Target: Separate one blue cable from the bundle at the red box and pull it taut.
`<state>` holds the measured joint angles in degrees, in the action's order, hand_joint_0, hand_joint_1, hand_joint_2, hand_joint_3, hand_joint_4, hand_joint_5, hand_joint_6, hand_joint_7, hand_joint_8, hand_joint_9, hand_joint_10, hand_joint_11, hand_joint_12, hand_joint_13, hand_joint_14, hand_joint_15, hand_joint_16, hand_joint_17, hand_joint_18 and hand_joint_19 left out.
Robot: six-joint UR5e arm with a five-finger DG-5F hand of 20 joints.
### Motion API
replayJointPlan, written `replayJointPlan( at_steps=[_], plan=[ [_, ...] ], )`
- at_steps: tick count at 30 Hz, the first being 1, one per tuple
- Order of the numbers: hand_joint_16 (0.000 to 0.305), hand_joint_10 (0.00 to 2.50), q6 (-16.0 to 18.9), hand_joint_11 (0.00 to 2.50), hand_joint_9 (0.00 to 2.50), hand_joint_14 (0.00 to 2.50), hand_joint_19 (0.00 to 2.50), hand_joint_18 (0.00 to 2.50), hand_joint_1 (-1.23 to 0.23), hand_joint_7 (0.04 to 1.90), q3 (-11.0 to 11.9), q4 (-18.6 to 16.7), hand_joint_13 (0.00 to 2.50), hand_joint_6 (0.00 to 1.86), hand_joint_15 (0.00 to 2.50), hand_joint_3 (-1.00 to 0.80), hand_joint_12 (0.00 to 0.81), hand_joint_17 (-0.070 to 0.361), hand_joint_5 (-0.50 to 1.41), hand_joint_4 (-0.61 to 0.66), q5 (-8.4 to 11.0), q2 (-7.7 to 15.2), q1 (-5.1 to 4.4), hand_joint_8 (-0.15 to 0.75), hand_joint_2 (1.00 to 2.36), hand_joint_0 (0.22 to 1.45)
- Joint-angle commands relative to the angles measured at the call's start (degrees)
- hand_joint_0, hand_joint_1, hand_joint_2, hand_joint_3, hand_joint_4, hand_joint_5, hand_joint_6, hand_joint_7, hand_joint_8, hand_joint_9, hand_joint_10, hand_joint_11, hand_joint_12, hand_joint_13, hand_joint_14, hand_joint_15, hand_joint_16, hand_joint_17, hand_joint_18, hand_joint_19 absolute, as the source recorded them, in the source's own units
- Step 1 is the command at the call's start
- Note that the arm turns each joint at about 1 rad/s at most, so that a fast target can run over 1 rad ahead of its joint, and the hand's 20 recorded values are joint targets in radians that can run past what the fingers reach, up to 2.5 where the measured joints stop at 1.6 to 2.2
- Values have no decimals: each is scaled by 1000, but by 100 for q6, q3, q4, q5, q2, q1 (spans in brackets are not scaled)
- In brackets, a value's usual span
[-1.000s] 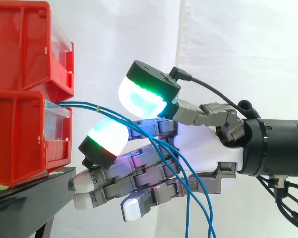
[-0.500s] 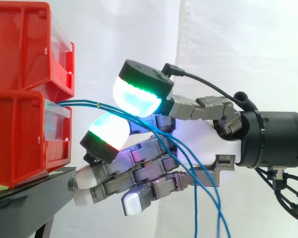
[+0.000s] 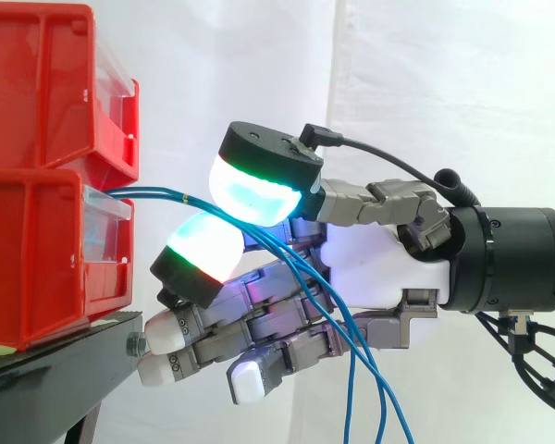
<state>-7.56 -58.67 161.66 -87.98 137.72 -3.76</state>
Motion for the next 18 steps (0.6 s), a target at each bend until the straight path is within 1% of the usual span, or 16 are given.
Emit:
replayJointPlan(
  at_steps=[1, 6, 15, 18],
  plan=[
    [49, 13, 0, 405, 606, 10, 621, 671, -723, 1143, -4, -3, 515, 814, 263, -258, 389, 111, -205, 157, 0, 0, -2, 318, 1019, 637],
    [50, 15, 0, 466, 634, 10, 626, 685, -767, 1130, -4, -12, 535, 847, 269, -351, 392, 112, -206, 149, 0, 0, -11, 321, 1013, 662],
    [50, 17, 9, 562, 697, 13, 633, 735, -796, 1161, -4, -12, 584, 858, 294, -493, 395, 112, -197, 158, 0, 0, -11, 327, 1001, 707],
    [50, 18, 0, 592, 713, 14, 631, 756, -806, 1160, 5, -30, 604, 860, 309, -500, 394, 112, -195, 159, 0, 0, -11, 328, 1000, 721]
  ],
)
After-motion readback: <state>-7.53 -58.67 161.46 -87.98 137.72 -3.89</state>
